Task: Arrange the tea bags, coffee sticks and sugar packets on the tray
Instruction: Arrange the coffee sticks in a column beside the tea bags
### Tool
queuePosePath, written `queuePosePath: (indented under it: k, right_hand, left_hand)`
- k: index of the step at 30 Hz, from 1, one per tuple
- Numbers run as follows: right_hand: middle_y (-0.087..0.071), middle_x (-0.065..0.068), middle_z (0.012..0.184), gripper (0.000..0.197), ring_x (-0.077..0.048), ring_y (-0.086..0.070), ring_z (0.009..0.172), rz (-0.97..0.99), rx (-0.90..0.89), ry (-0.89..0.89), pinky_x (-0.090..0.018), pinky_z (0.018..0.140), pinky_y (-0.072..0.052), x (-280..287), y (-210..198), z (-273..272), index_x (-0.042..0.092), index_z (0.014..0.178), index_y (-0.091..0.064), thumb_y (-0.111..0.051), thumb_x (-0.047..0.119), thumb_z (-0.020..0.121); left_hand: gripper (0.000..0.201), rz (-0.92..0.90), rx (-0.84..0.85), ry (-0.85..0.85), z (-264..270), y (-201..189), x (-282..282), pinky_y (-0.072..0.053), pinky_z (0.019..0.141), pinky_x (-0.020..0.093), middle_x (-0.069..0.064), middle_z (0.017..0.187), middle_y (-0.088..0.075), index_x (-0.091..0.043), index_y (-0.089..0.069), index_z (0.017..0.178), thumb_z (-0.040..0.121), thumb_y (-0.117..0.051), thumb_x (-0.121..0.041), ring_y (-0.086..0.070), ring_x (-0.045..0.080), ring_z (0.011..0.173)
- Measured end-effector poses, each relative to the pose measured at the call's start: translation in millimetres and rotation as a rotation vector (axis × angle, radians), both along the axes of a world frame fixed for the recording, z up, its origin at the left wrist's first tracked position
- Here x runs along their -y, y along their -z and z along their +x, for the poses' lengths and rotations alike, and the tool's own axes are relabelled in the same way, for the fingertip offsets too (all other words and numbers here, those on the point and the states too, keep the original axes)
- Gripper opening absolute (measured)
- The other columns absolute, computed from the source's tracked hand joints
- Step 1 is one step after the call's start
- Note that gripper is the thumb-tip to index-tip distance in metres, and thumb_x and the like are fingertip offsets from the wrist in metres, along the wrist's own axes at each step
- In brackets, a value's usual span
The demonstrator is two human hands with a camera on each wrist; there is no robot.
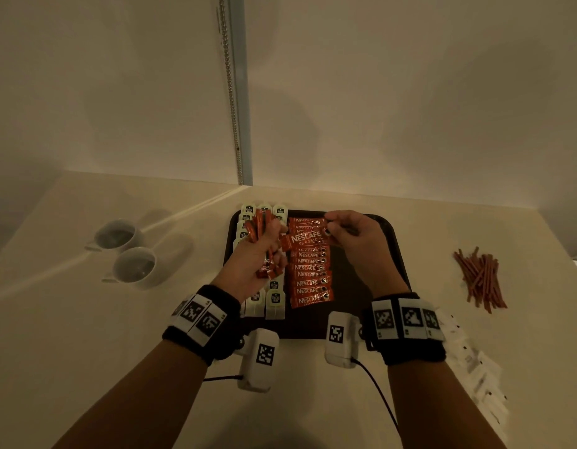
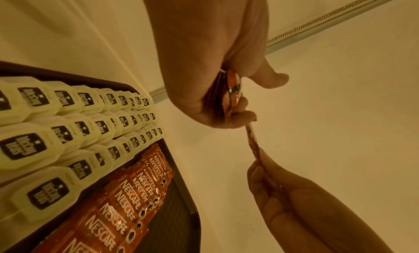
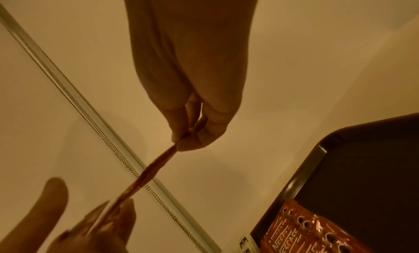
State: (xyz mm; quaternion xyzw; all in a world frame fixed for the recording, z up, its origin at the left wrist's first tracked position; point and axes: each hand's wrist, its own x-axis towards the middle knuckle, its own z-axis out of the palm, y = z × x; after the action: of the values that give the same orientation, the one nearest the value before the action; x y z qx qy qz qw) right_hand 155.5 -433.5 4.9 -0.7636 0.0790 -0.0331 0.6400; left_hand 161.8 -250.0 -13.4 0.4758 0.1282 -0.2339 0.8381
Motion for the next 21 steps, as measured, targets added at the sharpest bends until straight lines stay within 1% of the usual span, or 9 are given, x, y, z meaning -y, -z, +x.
queuePosePath:
  k: [3, 5, 7, 9, 12, 14, 17, 19, 21]
  right_hand:
    - [-0.064, -0.006, 0.105, 0.014, -0.014, -0.065, 0.090, 0.053, 0.002, -0.003, -0.021, 0.070, -0.056, -4, 0, -2, 0.015, 0.101, -0.063, -0.053, 0.010, 0.093]
    - [-0.064, -0.005, 0.103, 0.014, -0.015, -0.065, 0.089, 0.083, -0.014, -0.011, -0.024, 0.071, -0.057, -8, 1, -4, 0.016, 0.100, -0.063, -0.051, 0.012, 0.094]
    - [-0.064, -0.004, 0.103, 0.013, -0.020, -0.065, 0.091, 0.118, -0.028, -0.077, -0.030, 0.076, -0.058, -12, 0, -5, 0.017, 0.102, -0.064, -0.055, 0.015, 0.092]
    - [-0.065, -0.003, 0.102, 0.016, -0.019, -0.067, 0.088, 0.137, -0.028, -0.157, -0.033, 0.077, -0.058, -16, -3, -7, 0.018, 0.103, -0.064, -0.061, 0.016, 0.088]
    - [-0.069, 0.000, 0.090, 0.013, -0.016, -0.068, 0.078, 0.071, -0.016, -0.182, -0.027, 0.072, -0.058, -17, -8, -7, 0.018, 0.096, -0.067, -0.066, 0.015, 0.083]
    - [-0.070, 0.000, 0.090, 0.013, -0.015, -0.069, 0.078, 0.044, -0.013, -0.147, -0.024, 0.070, -0.057, -13, -10, -6, 0.015, 0.094, -0.069, -0.068, 0.015, 0.081]
    - [-0.068, -0.004, 0.100, 0.018, -0.020, -0.068, 0.089, 0.051, -0.017, -0.112, -0.030, 0.076, -0.058, -4, -10, -5, 0.011, 0.096, -0.069, -0.070, 0.015, 0.079]
    - [-0.068, -0.006, 0.100, 0.019, -0.019, -0.068, 0.086, 0.058, -0.014, -0.112, -0.028, 0.074, -0.058, -5, -10, -6, 0.010, 0.095, -0.069, -0.071, 0.015, 0.077]
    - [-0.069, -0.006, 0.095, 0.018, -0.016, -0.068, 0.078, 0.058, -0.009, -0.116, -0.025, 0.069, -0.056, -11, -11, -6, 0.011, 0.094, -0.069, -0.072, 0.016, 0.076]
  left_hand:
    - [0.005, 0.113, 0.139, -0.004, 2, -8, 1, -0.054, 0.057, 0.022, -0.005, 0.062, -0.064, -0.011, -0.062, 0.088, 0.086, -0.065, -0.013, -0.059, 0.006, 0.055]
    - [0.006, 0.191, 0.205, -0.009, 6, -12, 1, -0.055, 0.062, 0.023, -0.003, 0.073, -0.069, -0.010, -0.063, 0.086, 0.086, -0.065, -0.004, -0.066, 0.010, 0.068]
    - [0.006, 0.216, 0.242, -0.014, 9, -16, 0, -0.056, 0.063, 0.023, 0.002, 0.082, -0.070, -0.009, -0.064, 0.087, 0.086, -0.064, -0.003, -0.069, 0.014, 0.075]
    - [0.005, 0.226, 0.273, -0.019, 10, -21, 0, -0.055, 0.061, 0.023, 0.006, 0.083, -0.070, -0.006, -0.064, 0.089, 0.086, -0.064, -0.002, -0.069, 0.017, 0.074]
    - [0.005, 0.319, 0.305, -0.043, 12, -22, -4, -0.057, 0.067, 0.031, 0.007, 0.079, -0.071, -0.005, -0.065, 0.090, 0.085, -0.067, -0.007, -0.070, 0.018, 0.072]
    - [0.003, 0.368, 0.318, -0.079, 14, -20, -10, -0.053, 0.070, 0.038, 0.005, 0.073, -0.071, -0.007, -0.066, 0.085, 0.084, -0.069, -0.009, -0.068, 0.021, 0.069]
    - [0.002, 0.340, 0.351, -0.087, 14, -20, -17, -0.054, 0.065, 0.029, 0.008, 0.078, -0.070, -0.006, -0.067, 0.085, 0.084, -0.068, -0.005, -0.067, 0.020, 0.071]
    - [0.010, 0.323, 0.372, -0.002, 11, -22, -15, -0.056, 0.068, 0.024, 0.005, 0.087, -0.070, -0.006, -0.068, 0.092, 0.083, -0.068, -0.003, -0.069, 0.016, 0.078]
    - [0.018, 0.336, 0.386, 0.073, 8, -20, -11, -0.056, 0.073, 0.025, 0.004, 0.091, -0.072, -0.008, -0.068, 0.097, 0.081, -0.070, -0.001, -0.070, 0.016, 0.084]
